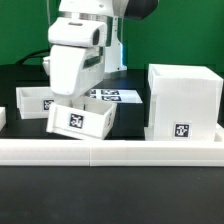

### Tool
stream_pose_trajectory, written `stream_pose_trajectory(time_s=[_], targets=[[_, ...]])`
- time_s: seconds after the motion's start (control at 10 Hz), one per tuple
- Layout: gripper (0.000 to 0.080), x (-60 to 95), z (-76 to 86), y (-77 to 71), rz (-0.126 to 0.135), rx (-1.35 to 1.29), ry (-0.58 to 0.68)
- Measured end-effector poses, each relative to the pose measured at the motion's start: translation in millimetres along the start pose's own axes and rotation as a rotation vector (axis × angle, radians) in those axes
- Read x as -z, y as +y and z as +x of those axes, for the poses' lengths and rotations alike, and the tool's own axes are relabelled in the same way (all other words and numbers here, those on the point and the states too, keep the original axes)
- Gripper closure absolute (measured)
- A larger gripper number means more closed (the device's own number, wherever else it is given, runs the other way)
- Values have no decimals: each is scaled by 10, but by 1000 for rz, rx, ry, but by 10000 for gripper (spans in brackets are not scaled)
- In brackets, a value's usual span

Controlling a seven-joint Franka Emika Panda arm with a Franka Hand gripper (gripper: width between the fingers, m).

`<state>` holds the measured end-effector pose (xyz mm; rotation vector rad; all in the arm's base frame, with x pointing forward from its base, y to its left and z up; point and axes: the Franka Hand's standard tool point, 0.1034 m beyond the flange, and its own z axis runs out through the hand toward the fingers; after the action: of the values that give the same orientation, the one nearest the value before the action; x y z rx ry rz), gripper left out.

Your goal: Assemble drawer

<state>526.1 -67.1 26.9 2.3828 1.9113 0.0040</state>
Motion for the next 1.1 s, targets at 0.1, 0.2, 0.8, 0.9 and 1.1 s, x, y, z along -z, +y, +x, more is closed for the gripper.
stream_pose_trajectory(time_s=[0.1,0.2,0.8,0.9,1.1], targets=[[755,-2,52,-17,9,-3,2],[755,4,113,-35,24,14,4],[755,-28,-122,-43,44,110,22],[755,-37,-168,-47,63,139,40],[755,-37,-34,-51,72,150,55]])
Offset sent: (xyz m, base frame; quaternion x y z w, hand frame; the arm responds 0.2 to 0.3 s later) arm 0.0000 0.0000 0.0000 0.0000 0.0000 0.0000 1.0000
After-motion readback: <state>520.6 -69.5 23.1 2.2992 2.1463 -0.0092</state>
